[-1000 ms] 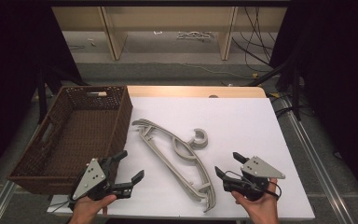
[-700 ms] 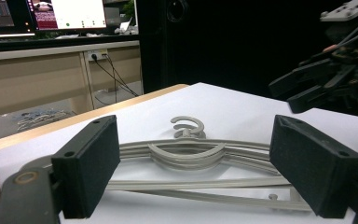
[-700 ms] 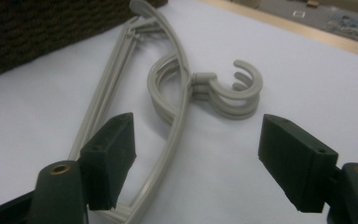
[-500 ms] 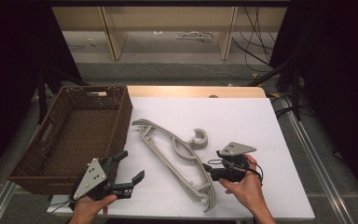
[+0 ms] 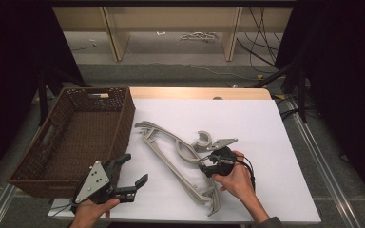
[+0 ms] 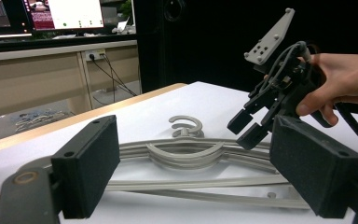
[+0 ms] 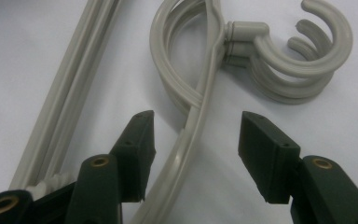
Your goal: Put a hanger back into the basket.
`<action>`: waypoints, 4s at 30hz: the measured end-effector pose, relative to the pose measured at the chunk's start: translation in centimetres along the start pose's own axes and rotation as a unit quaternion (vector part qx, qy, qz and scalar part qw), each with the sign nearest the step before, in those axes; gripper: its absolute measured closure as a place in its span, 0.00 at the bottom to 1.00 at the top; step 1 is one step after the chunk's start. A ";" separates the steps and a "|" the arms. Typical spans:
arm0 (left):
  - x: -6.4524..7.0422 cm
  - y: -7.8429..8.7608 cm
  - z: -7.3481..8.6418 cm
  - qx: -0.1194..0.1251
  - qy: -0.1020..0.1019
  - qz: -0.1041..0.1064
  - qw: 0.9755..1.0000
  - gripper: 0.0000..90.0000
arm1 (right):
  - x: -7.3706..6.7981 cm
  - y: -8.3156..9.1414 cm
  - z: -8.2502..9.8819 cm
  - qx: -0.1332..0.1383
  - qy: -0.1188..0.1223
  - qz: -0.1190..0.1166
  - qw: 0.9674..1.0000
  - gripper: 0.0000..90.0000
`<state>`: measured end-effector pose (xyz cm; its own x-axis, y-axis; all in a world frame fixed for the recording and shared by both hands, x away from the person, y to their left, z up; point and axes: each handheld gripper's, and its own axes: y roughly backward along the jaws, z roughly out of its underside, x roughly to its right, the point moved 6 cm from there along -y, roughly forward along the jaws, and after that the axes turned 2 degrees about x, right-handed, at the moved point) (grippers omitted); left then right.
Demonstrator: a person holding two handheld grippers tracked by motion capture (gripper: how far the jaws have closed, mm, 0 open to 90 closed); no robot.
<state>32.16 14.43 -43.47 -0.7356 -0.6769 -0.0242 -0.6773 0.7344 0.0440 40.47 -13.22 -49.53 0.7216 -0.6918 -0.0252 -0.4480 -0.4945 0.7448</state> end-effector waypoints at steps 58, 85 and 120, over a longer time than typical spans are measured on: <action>-0.1 -0.3 -0.2 -0.001 0.000 0.003 1.000 0.18 | -0.8 2.1 -2.6 -0.005 -0.003 0.011 1.000 0.91; 1.1 -10.3 0.5 -0.157 -0.049 0.044 0.985 0.33 | -2.7 7.1 -1.7 0.009 0.088 -0.009 0.996 0.91; 3.2 -11.2 -2.2 -0.264 -0.194 0.147 0.933 0.90 | -0.8 10.0 -3.2 0.096 0.055 -0.007 0.994 0.45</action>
<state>37.44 3.91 -41.89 -0.9067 -0.3067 -0.2896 -0.4214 0.6892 0.5895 37.09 -15.90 -39.93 0.7770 -0.6278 0.0470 -0.5228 -0.6018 0.6038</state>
